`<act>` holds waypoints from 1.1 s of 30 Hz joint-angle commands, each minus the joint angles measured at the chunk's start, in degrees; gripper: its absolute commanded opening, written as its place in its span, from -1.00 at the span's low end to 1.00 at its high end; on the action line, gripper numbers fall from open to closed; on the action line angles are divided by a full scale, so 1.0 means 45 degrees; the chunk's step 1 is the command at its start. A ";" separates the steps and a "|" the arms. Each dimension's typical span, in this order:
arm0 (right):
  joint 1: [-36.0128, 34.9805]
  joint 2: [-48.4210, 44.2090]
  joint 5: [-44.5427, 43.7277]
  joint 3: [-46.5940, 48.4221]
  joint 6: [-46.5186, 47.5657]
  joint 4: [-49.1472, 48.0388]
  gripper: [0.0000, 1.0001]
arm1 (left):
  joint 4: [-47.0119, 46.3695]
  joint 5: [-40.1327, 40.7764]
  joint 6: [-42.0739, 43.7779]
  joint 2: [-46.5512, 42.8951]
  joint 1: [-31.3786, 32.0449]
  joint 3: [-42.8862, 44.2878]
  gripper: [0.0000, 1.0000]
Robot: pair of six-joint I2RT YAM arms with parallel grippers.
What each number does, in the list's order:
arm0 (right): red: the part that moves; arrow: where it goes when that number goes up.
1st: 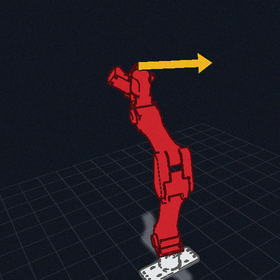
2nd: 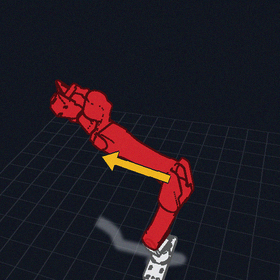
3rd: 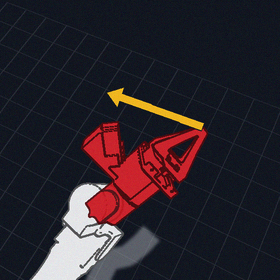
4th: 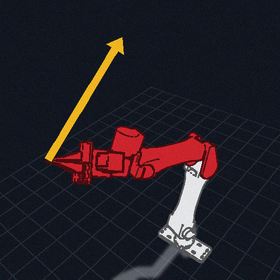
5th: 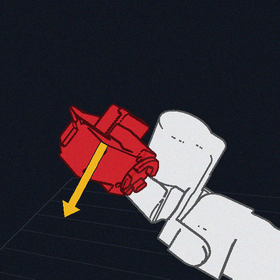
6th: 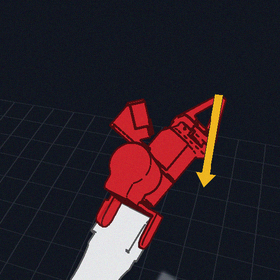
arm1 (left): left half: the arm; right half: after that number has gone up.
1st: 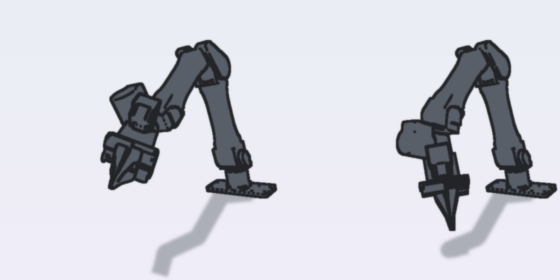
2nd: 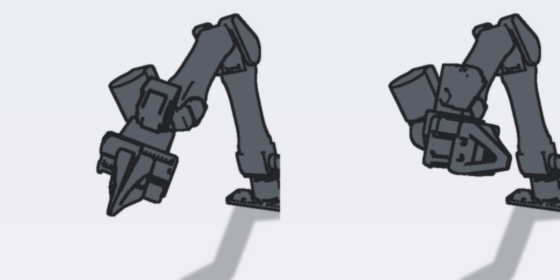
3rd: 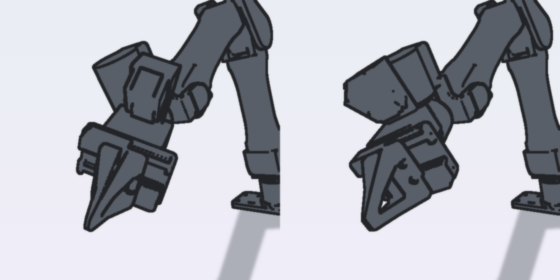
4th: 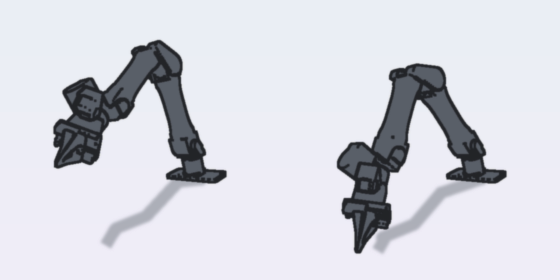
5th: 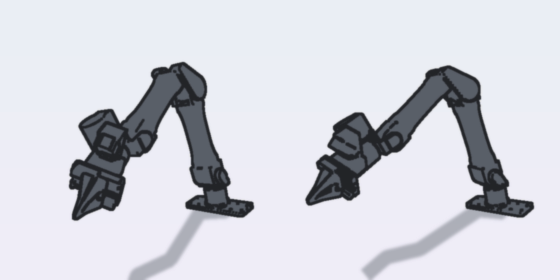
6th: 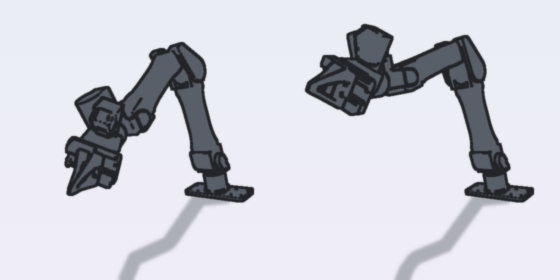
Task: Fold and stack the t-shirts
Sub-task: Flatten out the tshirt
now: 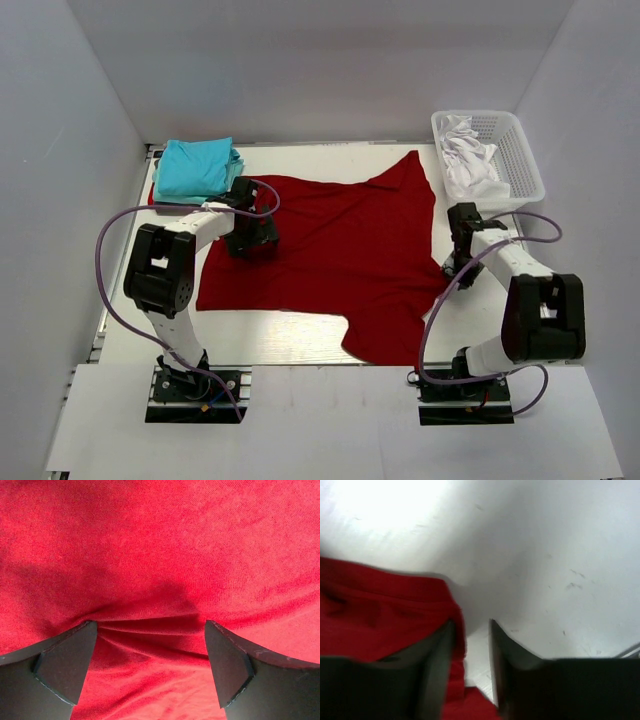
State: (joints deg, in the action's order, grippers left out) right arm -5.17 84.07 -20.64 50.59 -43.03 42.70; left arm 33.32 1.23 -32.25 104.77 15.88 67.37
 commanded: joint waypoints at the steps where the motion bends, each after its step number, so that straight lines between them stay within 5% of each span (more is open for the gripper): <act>1: 0.0328 -0.0654 -0.0317 -0.0304 -0.0071 0.0729 0.01 | 0.0525 0.0917 0.0155 0.0936 -0.0169 -0.0519 0.99; 2: 0.0328 -0.0733 -0.0160 -0.0285 0.0126 0.0572 0.18 | 0.0525 0.0917 0.0155 0.0936 -0.0169 -0.0519 0.99; 11: 0.0387 -0.0639 0.4450 0.1412 0.3561 -0.4251 0.37 | 0.0291 0.0099 0.0427 0.0546 -0.0052 -0.0128 0.99; 20: 0.0406 -0.0300 0.4667 0.1107 0.3819 -0.3495 0.53 | 0.1013 -0.0682 0.0954 0.0253 0.0220 0.1862 0.99; 27: 0.0504 -0.2686 0.2812 -0.1337 0.3489 -0.2515 0.64 | 0.1539 -0.1230 0.1892 0.1479 0.1740 0.6993 0.99; 33: 0.0680 -0.2707 0.4018 -0.2394 0.3214 -0.4271 0.55 | 0.2985 -0.2575 0.2479 0.5969 0.3479 1.4179 0.99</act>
State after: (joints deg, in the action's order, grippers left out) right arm -2.63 71.88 -5.17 40.71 -27.70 28.58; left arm 42.04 -4.95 -23.42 124.99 28.08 122.15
